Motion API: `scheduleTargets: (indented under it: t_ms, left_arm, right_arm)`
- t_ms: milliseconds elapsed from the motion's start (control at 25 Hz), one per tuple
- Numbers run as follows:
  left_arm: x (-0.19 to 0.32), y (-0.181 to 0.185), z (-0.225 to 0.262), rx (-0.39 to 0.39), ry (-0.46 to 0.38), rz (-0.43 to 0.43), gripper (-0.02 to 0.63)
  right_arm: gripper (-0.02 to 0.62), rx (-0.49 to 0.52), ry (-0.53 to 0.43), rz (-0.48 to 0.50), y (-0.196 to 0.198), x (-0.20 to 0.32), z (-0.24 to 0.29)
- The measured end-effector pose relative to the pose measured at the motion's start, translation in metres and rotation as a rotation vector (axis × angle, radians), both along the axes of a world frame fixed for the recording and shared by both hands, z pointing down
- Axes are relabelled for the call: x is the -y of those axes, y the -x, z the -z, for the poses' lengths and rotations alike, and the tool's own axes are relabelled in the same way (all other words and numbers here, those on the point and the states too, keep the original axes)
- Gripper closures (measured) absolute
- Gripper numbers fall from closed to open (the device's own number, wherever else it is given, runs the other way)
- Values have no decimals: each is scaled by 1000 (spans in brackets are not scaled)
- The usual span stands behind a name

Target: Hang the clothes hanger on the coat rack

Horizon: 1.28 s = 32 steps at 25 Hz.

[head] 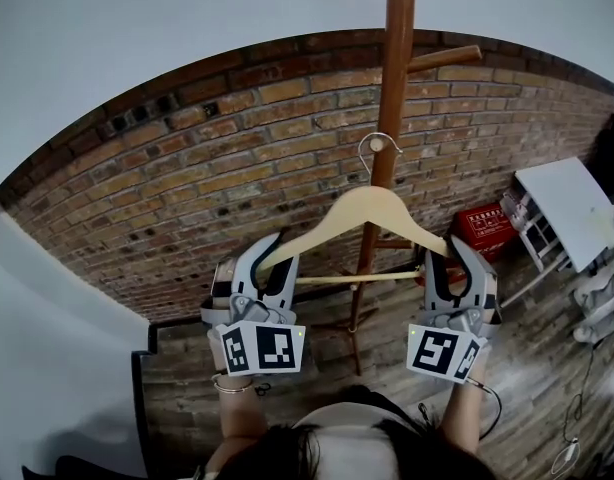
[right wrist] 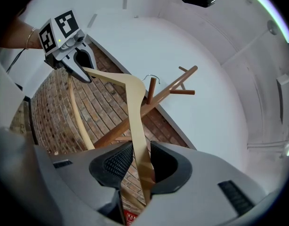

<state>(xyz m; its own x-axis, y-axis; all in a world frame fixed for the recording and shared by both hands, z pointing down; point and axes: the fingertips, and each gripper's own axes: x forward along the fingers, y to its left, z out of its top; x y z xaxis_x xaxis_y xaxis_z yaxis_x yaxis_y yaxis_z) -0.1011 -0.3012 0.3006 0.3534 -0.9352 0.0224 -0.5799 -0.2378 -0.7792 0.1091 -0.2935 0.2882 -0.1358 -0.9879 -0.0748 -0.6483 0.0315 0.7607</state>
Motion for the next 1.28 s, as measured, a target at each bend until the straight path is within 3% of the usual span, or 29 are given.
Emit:
scheduleTargets:
  t_ms: [1280]
  left_arm:
    - [54,-20,-35,11,76,0,495]
  right_arm:
    - [468,28,84,-2,-19,55,-41]
